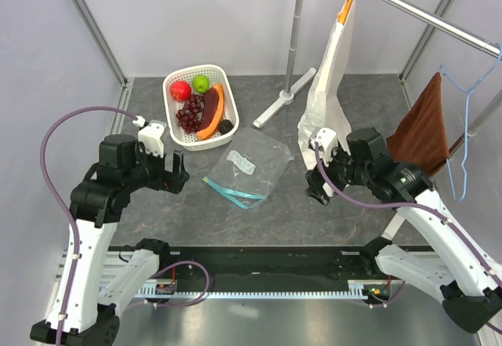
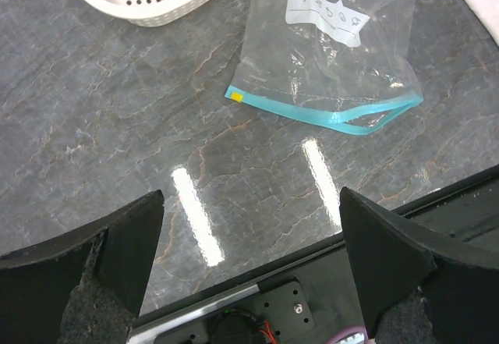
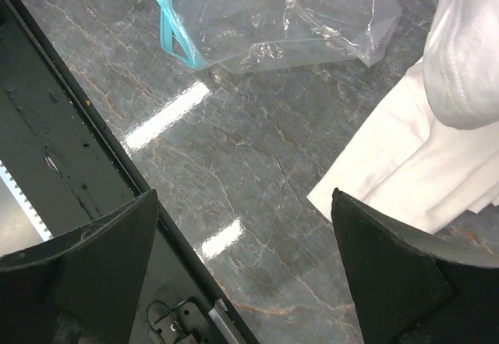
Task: Place the food in the zip-top bag and seal the zipper
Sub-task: Open the zipper of the food storage bag at the center of the board, then pick up the fake food from the bin.
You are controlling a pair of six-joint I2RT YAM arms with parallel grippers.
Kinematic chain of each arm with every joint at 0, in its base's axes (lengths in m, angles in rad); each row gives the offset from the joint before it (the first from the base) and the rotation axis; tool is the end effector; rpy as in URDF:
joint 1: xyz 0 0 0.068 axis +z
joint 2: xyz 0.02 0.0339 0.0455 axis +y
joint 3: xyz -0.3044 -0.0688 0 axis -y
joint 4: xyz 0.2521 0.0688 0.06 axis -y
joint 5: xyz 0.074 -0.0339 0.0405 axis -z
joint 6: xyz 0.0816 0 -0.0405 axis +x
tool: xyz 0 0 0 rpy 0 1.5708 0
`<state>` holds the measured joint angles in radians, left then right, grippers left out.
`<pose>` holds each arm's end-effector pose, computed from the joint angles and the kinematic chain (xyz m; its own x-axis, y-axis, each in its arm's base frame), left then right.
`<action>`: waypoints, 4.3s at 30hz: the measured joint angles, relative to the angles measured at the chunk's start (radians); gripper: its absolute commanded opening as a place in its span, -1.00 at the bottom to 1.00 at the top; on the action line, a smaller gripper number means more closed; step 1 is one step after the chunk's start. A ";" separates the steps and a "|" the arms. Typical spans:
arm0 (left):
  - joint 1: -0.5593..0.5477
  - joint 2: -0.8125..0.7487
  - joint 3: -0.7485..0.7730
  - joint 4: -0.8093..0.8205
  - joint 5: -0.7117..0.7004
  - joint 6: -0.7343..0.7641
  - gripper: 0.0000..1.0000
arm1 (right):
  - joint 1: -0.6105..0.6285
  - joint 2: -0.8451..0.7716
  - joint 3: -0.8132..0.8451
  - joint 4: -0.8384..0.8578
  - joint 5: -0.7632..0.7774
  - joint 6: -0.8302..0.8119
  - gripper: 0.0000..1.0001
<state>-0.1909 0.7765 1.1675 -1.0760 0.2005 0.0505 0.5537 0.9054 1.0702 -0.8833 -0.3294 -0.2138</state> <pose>0.1268 -0.0411 0.3810 -0.6034 0.1670 -0.7798 0.3683 0.9257 -0.0868 0.1433 0.1196 0.3540 -0.3976 -0.4819 -0.7808 -0.8074 0.5880 0.0484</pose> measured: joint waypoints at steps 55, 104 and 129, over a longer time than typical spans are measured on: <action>0.524 0.154 0.138 0.034 0.203 -0.486 0.99 | 0.789 1.065 0.296 0.588 0.968 -0.350 0.34; 0.209 0.546 0.111 0.393 0.314 -0.236 0.93 | 0.391 0.708 0.502 0.283 1.104 0.420 -1.00; 0.210 1.007 0.289 0.342 -0.056 0.132 0.63 | 0.229 0.981 0.676 0.291 0.939 0.639 -1.00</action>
<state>0.0189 1.7836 1.4567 -0.7341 0.1448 0.1825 0.7822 1.8862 1.7458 -0.5926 0.6098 0.4248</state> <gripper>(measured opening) 0.830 0.010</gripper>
